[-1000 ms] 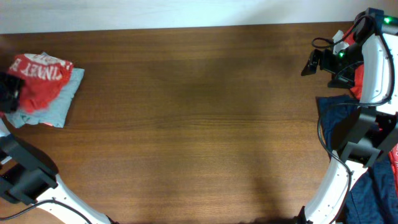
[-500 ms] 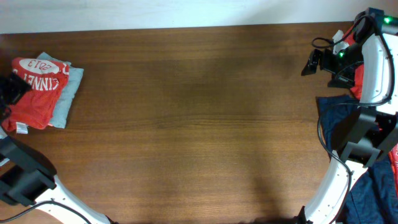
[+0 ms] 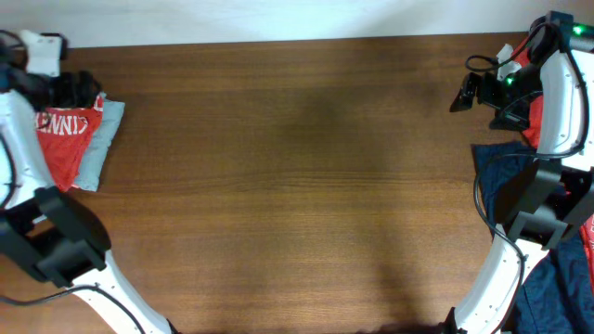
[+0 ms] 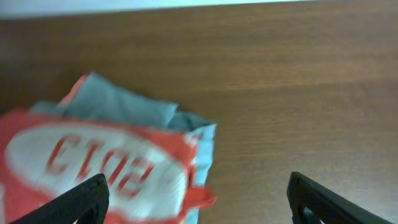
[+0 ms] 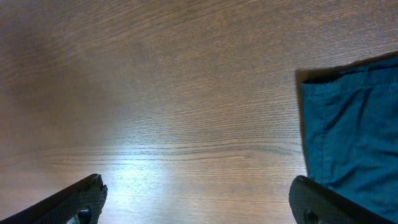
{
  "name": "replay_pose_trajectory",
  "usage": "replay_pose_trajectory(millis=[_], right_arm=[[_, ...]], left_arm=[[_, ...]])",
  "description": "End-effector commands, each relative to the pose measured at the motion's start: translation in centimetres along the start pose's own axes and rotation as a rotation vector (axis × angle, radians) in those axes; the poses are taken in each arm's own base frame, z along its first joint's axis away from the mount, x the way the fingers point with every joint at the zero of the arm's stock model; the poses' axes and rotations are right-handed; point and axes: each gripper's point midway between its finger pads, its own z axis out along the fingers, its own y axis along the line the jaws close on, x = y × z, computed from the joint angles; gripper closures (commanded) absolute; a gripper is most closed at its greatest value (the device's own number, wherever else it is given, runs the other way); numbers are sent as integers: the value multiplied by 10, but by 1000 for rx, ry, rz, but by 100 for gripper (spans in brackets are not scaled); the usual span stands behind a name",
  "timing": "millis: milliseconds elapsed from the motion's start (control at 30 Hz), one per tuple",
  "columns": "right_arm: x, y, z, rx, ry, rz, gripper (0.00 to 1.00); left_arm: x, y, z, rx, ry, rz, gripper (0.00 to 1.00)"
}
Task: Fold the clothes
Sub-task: 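Release the shirt and press it flat with the left gripper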
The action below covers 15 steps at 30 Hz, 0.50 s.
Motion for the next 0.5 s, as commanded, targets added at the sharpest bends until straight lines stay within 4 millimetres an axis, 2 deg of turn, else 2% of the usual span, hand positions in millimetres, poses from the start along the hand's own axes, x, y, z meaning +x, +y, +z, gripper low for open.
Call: replay_pose_trajectory(millis=[0, 133, 333, 467], right_arm=[[-2, 6, -15, 10, -41, -21, 1], [-2, 6, -15, 10, -41, -21, 1], [-3, 6, -15, 10, -46, -23, 1], [-3, 6, -15, 10, -45, -22, 1]], left_arm=[[13, -5, 38, 1, 63, 102, 9], [42, 1, 67, -60, 188, 85, 11], [40, 5, 69, -84, 177, 40, 11], [51, 5, 83, -69, 204, 32, 11]])
